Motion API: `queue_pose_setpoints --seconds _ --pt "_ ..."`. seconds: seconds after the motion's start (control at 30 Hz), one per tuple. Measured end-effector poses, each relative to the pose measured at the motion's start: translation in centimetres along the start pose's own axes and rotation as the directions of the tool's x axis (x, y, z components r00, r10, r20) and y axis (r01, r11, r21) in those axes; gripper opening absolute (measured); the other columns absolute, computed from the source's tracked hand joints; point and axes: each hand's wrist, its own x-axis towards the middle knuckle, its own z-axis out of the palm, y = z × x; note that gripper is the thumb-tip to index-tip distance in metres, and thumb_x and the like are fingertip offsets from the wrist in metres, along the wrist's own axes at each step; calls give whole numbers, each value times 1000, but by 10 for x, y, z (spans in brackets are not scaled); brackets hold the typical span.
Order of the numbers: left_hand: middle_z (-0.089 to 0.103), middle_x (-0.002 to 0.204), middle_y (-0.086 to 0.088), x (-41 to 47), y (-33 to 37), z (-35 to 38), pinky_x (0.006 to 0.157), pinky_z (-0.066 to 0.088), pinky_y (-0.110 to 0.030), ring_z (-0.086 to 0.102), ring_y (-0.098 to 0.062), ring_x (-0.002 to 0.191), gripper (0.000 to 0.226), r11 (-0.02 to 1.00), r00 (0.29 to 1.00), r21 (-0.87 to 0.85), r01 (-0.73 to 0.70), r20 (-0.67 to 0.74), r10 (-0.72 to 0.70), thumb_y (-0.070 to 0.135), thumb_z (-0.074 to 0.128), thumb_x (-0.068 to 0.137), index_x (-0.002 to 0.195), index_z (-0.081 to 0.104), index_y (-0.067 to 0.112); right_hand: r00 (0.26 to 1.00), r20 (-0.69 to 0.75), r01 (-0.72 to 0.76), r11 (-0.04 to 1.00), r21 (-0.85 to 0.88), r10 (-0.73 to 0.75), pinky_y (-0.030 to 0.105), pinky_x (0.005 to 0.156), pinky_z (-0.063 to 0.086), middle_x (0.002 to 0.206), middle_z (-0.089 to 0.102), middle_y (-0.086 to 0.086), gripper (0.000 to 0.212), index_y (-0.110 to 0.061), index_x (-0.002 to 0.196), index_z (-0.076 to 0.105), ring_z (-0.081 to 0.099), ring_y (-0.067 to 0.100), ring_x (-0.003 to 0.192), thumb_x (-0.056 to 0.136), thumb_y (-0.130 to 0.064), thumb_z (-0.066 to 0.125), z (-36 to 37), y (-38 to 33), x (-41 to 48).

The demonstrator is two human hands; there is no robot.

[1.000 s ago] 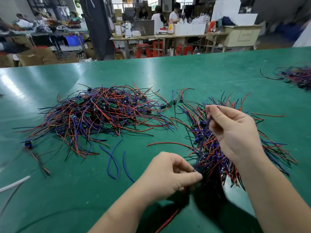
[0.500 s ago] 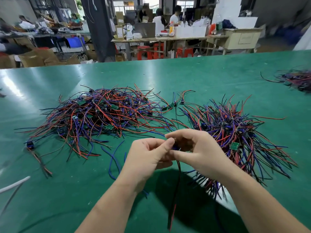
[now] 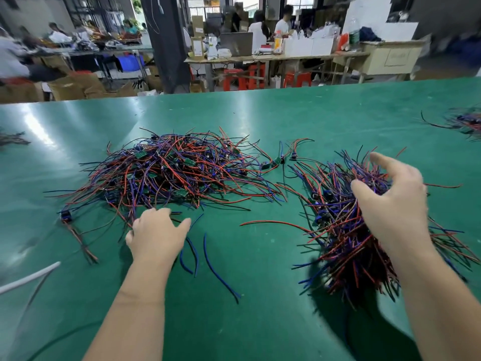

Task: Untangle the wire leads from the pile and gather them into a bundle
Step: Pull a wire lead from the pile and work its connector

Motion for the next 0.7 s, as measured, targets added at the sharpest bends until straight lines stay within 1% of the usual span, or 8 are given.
queue_pose_setpoints --seconds 0.07,0.17,0.27,0.33,0.37,0.47,0.6,0.7 --pt "66 105 0 0 -1 0 92 37 -42 56 -27 102 30 997 997 -71 -27 -73 22 49 66 83 105 69 29 998 52 35 998 44 -38 50 107 32 129 49 5 49 -27 128 55 43 25 122 80 -19 63 4 -4 -7" --pt "59 68 13 -4 4 -1 84 36 -36 49 -19 74 14 980 991 -187 -70 -127 47 39 67 85 75 69 30 991 112 69 995 74 -77 50 104 35 122 49 -2 46 -29 125 56 46 20 119 81 -20 64 10 -6 -14" --pt "64 90 2 -6 7 1 87 42 -39 54 -24 82 10 965 980 -248 -85 -194 36 33 65 87 87 71 25 983 140 104 989 103 -118 42 103 37 114 48 -9 43 -29 123 57 47 13 116 82 -17 64 14 -6 -19" --pt "55 112 -8 -3 1 1 85 43 -41 53 -29 96 19 958 968 -275 -76 -251 5 27 66 87 105 68 21 977 152 129 984 124 -148 30 100 36 110 49 -10 41 -25 122 58 47 11 113 83 -13 63 16 -7 -20" --pt "51 117 -12 -1 -2 0 80 44 -39 53 -28 94 25 949 968 -307 -67 -251 -13 21 65 87 112 65 20 975 156 137 982 132 -157 25 97 35 107 48 -12 41 -23 121 59 47 10 111 83 -11 63 17 -7 -21" --pt "60 112 -14 6 -13 1 63 40 -31 51 -18 69 32 925 973 -379 -25 -222 -64 4 55 89 118 63 15 974 159 138 979 153 -162 16 88 32 104 48 -15 38 -24 117 61 46 4 104 83 -9 62 19 -6 -21" --pt "69 100 -9 10 -14 -1 67 41 -27 53 -19 74 25 916 969 -401 -11 -231 -90 7 59 88 111 68 11 971 180 125 973 192 -160 17 88 32 101 49 -17 33 -27 111 61 48 5 100 83 -9 62 21 -5 -23" --pt "63 84 -3 11 -13 2 63 40 -26 54 -16 64 29 945 977 -323 -49 -211 -21 14 67 86 115 66 14 966 194 132 970 205 -173 18 87 34 102 52 -11 33 -30 106 62 50 10 99 83 -7 62 22 -5 -23"
